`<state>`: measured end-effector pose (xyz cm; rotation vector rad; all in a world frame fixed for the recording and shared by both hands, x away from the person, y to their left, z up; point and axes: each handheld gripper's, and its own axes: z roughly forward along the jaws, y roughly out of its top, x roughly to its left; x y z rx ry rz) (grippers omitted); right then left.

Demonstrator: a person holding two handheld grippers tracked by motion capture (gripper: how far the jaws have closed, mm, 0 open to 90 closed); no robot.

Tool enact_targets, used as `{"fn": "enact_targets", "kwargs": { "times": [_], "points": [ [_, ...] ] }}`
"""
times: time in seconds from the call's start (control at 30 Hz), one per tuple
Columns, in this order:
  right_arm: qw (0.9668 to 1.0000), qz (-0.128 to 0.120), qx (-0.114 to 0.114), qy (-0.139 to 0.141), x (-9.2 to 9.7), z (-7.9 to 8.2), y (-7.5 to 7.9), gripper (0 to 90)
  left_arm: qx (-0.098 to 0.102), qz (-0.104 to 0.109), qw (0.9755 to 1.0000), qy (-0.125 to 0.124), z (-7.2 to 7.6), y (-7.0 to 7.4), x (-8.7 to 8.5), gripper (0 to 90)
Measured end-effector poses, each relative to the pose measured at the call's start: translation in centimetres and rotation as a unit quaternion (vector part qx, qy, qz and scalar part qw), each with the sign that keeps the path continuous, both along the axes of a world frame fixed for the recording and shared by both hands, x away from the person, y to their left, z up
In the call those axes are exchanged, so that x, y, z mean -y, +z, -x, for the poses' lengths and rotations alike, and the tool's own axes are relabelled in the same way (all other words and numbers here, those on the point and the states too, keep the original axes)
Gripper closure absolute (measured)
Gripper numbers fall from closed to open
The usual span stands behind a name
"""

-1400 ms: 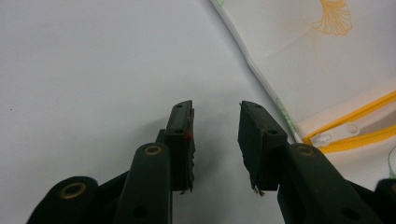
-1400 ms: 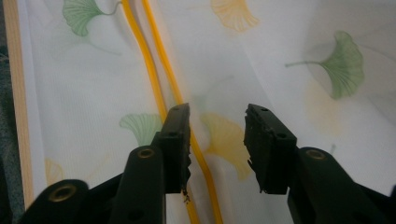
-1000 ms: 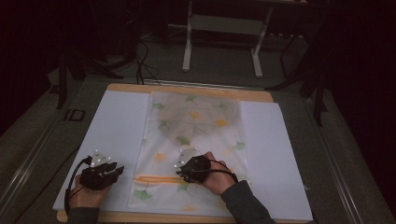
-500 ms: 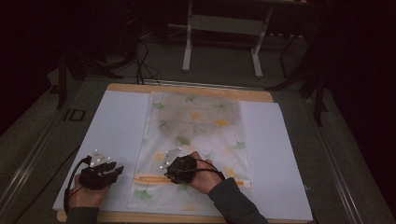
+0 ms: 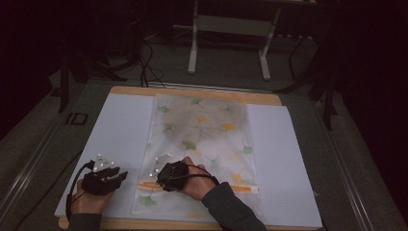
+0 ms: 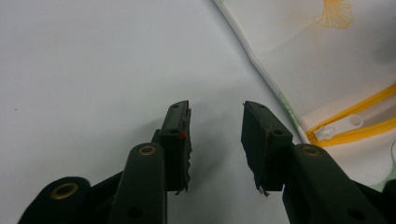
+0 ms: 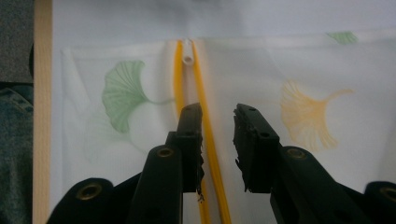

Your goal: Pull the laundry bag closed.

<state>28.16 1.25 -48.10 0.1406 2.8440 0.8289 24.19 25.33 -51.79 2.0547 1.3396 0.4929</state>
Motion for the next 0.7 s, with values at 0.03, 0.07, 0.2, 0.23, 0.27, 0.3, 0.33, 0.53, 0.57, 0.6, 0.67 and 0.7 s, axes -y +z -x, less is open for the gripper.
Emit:
{"fn": "enact_targets", "kwargs": {
  "times": [0.03, 0.07, 0.2, 0.23, 0.27, 0.3, 0.33, 0.53, 0.57, 0.6, 0.67, 0.7],
  "points": [
    [1.0000, 0.000, 0.002, 0.003, -0.3, 0.1, -0.1, 71.9, 0.000, 0.000, 1.0000, 0.000, 0.0, 0.0, 0.0, 62.8],
    [1.0000, 0.003, 0.002, 0.007, -0.5, 0.1, 0.0, 71.9, 0.000, 0.000, 1.0000, 0.001, 0.0, 0.0, 0.0, 62.8],
    [1.0000, -0.001, 0.002, 0.009, -1.3, 0.3, 0.0, 71.2, 0.001, 0.002, 1.0000, 0.000, 0.0, 0.0, -0.1, 62.9],
    [0.9999, -0.001, 0.003, 0.011, -1.5, 0.2, -0.1, 71.3, 0.000, 0.002, 1.0000, 0.000, 0.0, 0.0, -0.1, 62.9],
    [0.9999, -0.001, 0.001, 0.010, -1.7, 0.3, -0.1, 71.3, -0.001, 0.002, 1.0000, 0.001, 0.0, 0.0, -0.1, 63.0],
    [0.9999, 0.001, 0.000, 0.011, -1.9, 0.3, -0.2, 71.3, -0.001, 0.002, 1.0000, 0.000, 0.0, 0.0, -0.1, 63.1],
    [0.9999, 0.002, -0.001, 0.012, -2.1, 0.3, -0.3, 71.4, 0.000, 0.002, 1.0000, 0.000, 0.0, 0.0, -0.1, 63.1],
    [0.9997, 0.012, 0.000, 0.022, -3.3, 0.5, -0.8, 72.6, 0.000, 0.001, 1.0000, 0.001, 0.0, 0.1, -0.2, 62.9],
    [0.9996, 0.017, 0.001, 0.022, -3.5, 0.5, -0.9, 73.0, 0.001, 0.002, 1.0000, 0.002, 0.0, 0.1, -0.2, 62.9],
    [0.9996, 0.019, 0.000, 0.023, -3.7, 0.6, -1.0, 73.0, 0.002, 0.003, 1.0000, 0.003, 0.0, 0.1, -0.2, 62.8],
    [0.9995, 0.023, 0.000, 0.024, -4.0, 0.4, -1.1, 72.9, 0.003, 0.003, 1.0000, 0.002, 0.0, 0.2, -0.3, 62.8],
    [0.9994, 0.024, -0.003, 0.024, -4.2, 0.3, -1.2, 72.8, 0.003, 0.003, 1.0000, 0.002, 0.0, 0.2, -0.3, 62.7]
  ]
}}
